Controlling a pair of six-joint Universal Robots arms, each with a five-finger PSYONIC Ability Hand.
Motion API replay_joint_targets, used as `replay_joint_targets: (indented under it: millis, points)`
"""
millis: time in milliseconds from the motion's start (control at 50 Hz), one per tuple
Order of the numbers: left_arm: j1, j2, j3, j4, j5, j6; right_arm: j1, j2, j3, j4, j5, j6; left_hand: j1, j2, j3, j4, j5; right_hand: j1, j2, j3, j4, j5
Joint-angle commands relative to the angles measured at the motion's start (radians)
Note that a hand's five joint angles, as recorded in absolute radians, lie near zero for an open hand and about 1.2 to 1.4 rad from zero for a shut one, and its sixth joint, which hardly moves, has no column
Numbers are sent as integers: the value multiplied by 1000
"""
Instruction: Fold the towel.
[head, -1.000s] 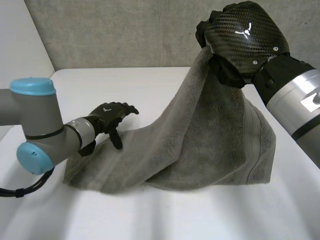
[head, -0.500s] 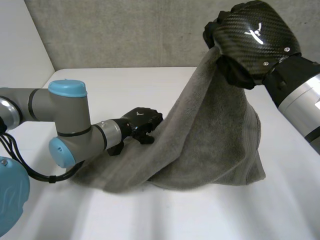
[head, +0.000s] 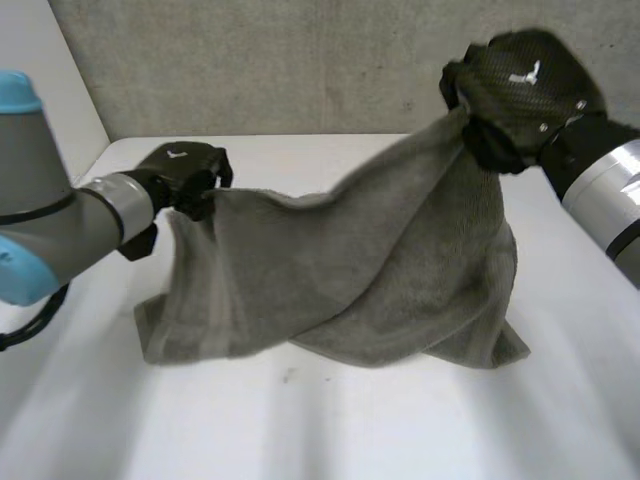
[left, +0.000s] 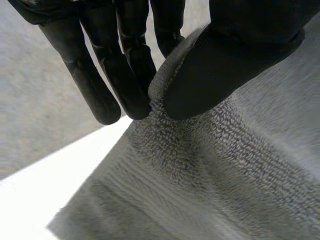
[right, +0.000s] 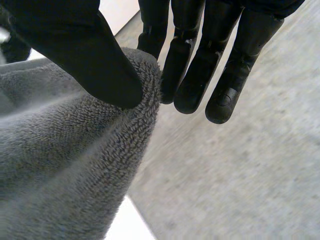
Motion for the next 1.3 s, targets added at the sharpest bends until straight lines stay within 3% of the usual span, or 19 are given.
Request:
replay_joint_targets:
  millis: [20,100,140,160,200,260,300,380,480,520,580,620,640,680,740,860,1000,1160,1300]
  points:
    - [7,204,-247,4,-76,40,49,104,-10,196,4,-173,211,180,183,180,191,431,228,210,203,241]
    - [7,209,-331,-13,-83,129,75,160,-14,266,8,-256,211,180,183,180,191,431,228,210,203,241]
    - [-1,196,-396,-31,-93,262,93,233,-19,336,27,-288,211,180,183,180,191,431,228,210,203,241]
    - [-1,196,-396,-31,-93,262,93,233,-19,336,27,-289,211,180,183,180,191,431,228,210,203,241]
    - [-7,141,-410,-31,-156,380,105,311,-46,396,63,-296,211,180,183,180,191,431,228,210,203,241]
    - [-10,104,-394,-30,-207,423,113,350,-76,418,87,-307,211,180,183,180,191,431,228,210,203,241]
    - [-13,36,-321,-25,-292,468,124,405,-155,425,131,-336,211,180,183,180,191,431,228,210,203,241]
    - [-24,-31,-210,-24,-323,477,124,447,-255,407,157,-353,211,180,183,180,191,431,228,210,203,241]
    - [-45,-100,17,-10,-328,471,125,514,-425,261,194,-341,211,180,183,180,191,431,228,210,203,241]
    - [-67,-130,205,33,-333,471,125,536,-540,93,260,-344,211,180,183,180,191,431,228,210,203,241]
    - [-74,-137,296,76,-334,472,125,543,-594,0,295,-351,211,180,183,180,191,431,228,210,203,241]
    - [-79,-129,446,210,-360,476,124,543,-675,-189,335,-351,211,180,183,180,191,431,228,210,203,241]
    - [-79,-129,446,211,-360,476,124,543,-675,-190,335,-351,211,180,183,180,191,431,228,210,203,241]
    - [-93,-88,515,362,-421,476,124,525,-707,-324,341,-351,211,180,183,180,191,431,228,210,203,241]
    - [-99,-58,515,420,-446,476,122,488,-688,-358,338,-345,211,180,183,180,191,431,228,210,203,241]
    - [-128,46,347,475,-463,474,116,425,-574,-366,334,-330,211,180,183,180,191,431,228,210,203,241]
    - [-133,144,-94,501,-458,469,115,361,-268,-355,279,-289,211,180,183,180,191,431,228,210,203,241]
    - [-136,130,-466,574,-454,480,116,312,100,-343,168,-304,211,180,183,180,191,431,228,210,203,241]
    - [-134,77,-610,559,-454,486,119,324,251,-195,162,-365,211,180,183,180,191,431,228,210,203,241]
